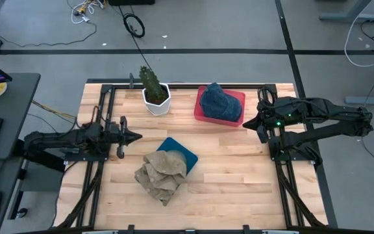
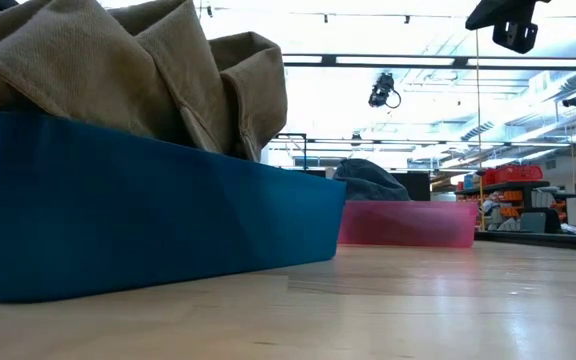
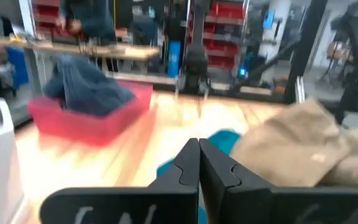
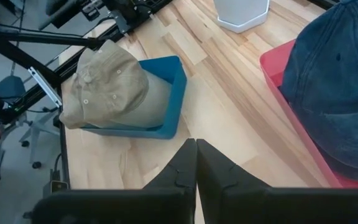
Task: Pick & Place hat
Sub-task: Return to Home Position
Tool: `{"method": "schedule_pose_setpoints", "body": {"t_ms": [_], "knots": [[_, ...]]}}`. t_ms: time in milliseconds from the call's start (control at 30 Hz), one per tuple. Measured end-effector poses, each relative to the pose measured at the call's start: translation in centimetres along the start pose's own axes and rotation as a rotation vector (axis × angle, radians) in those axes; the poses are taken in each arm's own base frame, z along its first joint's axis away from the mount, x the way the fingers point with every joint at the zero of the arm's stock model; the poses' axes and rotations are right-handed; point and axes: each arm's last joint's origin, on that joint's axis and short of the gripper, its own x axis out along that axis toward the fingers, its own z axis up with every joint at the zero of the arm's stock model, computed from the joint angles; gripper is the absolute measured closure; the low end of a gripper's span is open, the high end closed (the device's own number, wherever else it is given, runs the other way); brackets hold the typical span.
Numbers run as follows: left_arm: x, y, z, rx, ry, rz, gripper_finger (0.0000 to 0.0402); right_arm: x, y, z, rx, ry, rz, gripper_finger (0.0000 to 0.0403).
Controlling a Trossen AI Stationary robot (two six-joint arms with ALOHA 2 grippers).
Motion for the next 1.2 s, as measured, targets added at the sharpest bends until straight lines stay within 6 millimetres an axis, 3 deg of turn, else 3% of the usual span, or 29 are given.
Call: {"method": "schedule_pose_setpoints", "body": {"t_ms": [300, 1000, 1200], "knots": [[1.0, 0.5, -1.5, -0.045, 0.168, 0.088, 0.0399, 0.0, 0.0, 0.0, -0.009, 0.0, -0.001, 0.0394], [-0.4, 0.0, 0.7, -0.034, -0.081, 0.122, 0.0399, 0.0, 0.0, 0.0, -0.017, -0.001, -0.005, 0.0394], [-0.4, -0.1, 0.7, -0.019, -0.074, 0.124, 0.0399, 0.0, 0.0, 0.0, -0.017, -0.001, -0.005, 0.0394]]}}
